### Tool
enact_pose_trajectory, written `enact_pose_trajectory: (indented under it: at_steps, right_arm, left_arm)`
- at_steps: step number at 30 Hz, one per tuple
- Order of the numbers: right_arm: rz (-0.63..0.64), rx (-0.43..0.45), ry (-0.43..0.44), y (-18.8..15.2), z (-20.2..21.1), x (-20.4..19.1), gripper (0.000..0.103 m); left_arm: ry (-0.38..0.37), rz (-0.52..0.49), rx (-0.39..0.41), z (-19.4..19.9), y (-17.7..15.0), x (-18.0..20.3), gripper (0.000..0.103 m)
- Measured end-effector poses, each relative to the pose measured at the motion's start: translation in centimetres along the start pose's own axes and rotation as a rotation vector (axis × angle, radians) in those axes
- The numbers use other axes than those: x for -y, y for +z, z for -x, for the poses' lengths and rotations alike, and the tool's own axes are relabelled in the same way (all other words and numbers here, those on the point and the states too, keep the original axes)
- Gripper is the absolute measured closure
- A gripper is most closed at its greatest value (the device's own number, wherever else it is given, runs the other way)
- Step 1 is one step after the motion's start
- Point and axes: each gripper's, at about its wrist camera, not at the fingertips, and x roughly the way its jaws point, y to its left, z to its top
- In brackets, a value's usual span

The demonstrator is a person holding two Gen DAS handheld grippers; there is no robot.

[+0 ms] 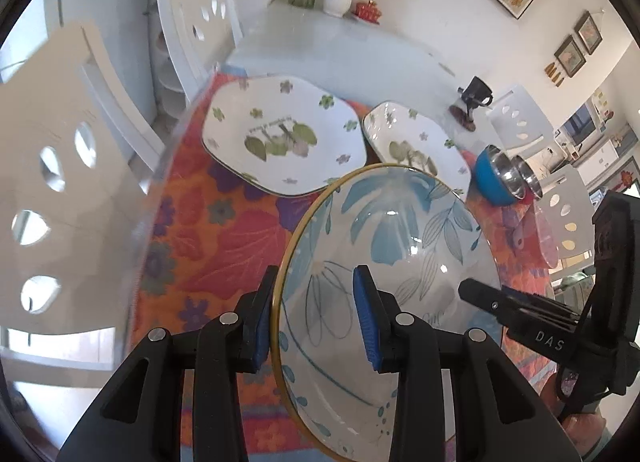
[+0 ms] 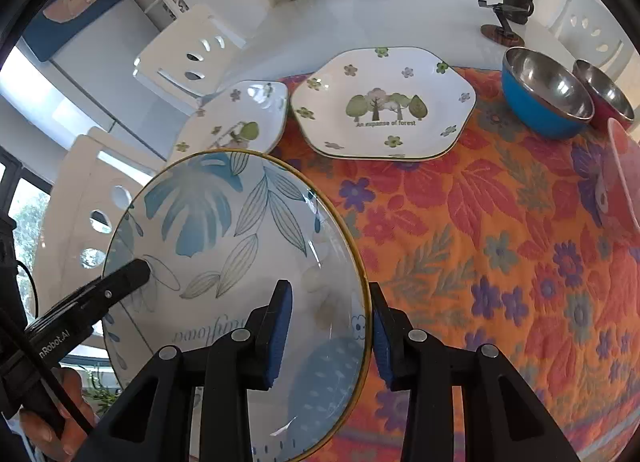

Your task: Organize plates and bowls

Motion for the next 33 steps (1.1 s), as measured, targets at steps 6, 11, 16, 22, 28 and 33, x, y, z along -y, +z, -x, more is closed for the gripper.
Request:
enact_pose_trajectory:
  at_steps: [6,11,16,22,28,33]
  right_arm:
    - [0.009,-0.032,0.009,-2.4,2.3,-0.5,0.066]
    - [0.006,-0.073,0.015,-4.9,2.3,-0.5,0.066]
    - [0.006,-0.126,0.014,-7.0,0.0,0.0,0.066]
    - [-0.008,-0.187,0.002,-8.4,-3.1,0.6,0.066]
    - [0.009,-0.209,-0.008,-8.5,-3.6,0.5,0.067]
    - [0.001,-0.083,-0.001,-4.5,0.7,1.4,0.067]
  left_arm:
    - [0.013,0.004,-0.014,1.7,-2.1,0.0,0.071]
    - [0.016,0.029,-0.058,1.1,-4.8,-0.8,0.071]
    - [0.029,0.051,-0.115,-1.1,-7.3,-1.9,0.071]
    - [0.051,0.065,-0.170,-3.4,-9.3,-2.8,0.071]
    - [0.070,0.035,-0.160,-2.5,-9.4,-3.7,0.071]
    - [0.116,-0.010,0.016,2.9,-5.1,-5.0,0.070]
